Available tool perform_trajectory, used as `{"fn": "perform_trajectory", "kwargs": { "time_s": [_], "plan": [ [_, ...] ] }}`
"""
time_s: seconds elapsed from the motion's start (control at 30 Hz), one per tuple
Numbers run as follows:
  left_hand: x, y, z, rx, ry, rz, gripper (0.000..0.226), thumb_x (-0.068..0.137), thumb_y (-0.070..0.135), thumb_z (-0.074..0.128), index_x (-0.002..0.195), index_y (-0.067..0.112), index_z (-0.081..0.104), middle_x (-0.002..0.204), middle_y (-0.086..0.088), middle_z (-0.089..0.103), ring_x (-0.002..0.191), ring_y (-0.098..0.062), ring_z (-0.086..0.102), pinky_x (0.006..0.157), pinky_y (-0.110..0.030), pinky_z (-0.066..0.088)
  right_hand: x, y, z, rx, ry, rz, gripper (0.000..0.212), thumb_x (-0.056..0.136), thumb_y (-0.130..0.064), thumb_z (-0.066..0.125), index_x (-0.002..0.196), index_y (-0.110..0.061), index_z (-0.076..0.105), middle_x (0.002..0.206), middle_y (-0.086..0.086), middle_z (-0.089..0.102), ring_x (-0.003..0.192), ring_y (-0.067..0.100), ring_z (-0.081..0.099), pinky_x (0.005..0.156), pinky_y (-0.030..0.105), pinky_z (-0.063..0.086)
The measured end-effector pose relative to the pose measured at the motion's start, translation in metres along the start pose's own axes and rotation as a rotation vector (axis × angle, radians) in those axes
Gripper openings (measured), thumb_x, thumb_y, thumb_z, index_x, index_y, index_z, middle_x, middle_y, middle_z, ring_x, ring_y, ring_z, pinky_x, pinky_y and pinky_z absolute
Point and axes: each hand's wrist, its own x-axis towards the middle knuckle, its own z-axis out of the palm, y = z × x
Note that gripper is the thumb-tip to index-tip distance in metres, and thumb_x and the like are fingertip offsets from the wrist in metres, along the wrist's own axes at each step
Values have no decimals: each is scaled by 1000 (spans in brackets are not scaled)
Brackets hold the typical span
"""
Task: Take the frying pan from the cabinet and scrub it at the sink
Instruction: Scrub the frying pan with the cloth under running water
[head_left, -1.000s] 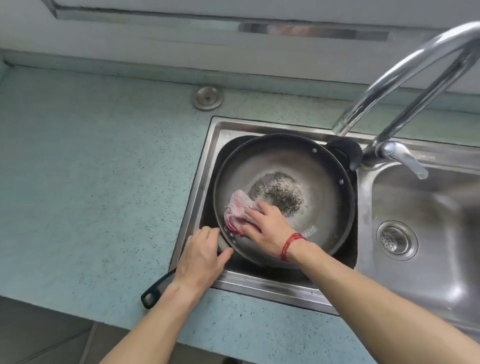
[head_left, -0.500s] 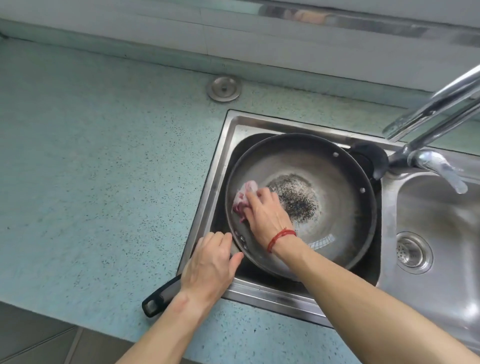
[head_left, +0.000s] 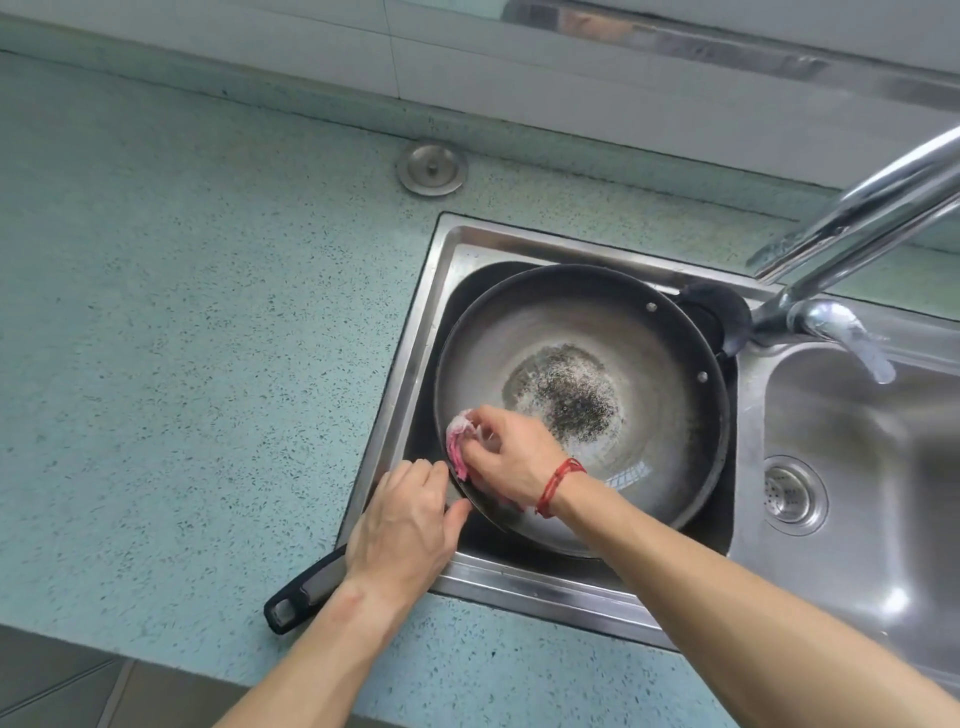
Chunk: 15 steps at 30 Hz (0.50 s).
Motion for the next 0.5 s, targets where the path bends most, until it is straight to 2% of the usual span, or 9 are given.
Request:
{"fn": "perform_trajectory", "kwargs": {
  "time_s": [0.1,0.2,0.3,0.4,0.5],
  "plan": [
    [0,1,-1,-4,-8,-10,21,81,31,72,87,13,63,75,3,55,73,-17,50,69,-31,50,-7,6,-3,63,-32,1,18,92,-35,59,103,-22,65,78,-2,66,73,16,60,67,25,45],
    [0,1,-2,-5,2,-14,21,83,32,70,89,13,63,75,4,55,72,-13,45,66,-27,46,2,9,9,55,78,-38,18,97,-35,54,102,-19,62,80,-5,61,73,16,57,67,29,45],
    [1,0,0,5,-16,-27,25,87,36,64,96,12,64,81,2,58,79,-17,50,69,-30,48,34,4,16,108,271,-18,17,97,-26,52,107,-15,60,92,5,66,83,24,61,74,39,51],
    [0,-1,2,9,-20,-36,29,85,34,68,100,9,65,82,-1,60,81,-22,54,70,-34,51,68,-7,4,164,441,106,22,94,-21,52,113,-18,60,104,10,63,96,29,58,83,43,49],
    [-1,-2,2,24,-17,-44,30,83,32,70,99,7,66,81,-2,60,80,-24,55,71,-36,50,72,-8,1,114,427,137,25,90,-21,53,114,-22,60,115,9,54,106,31,52,87,41,47]
  ]
}}
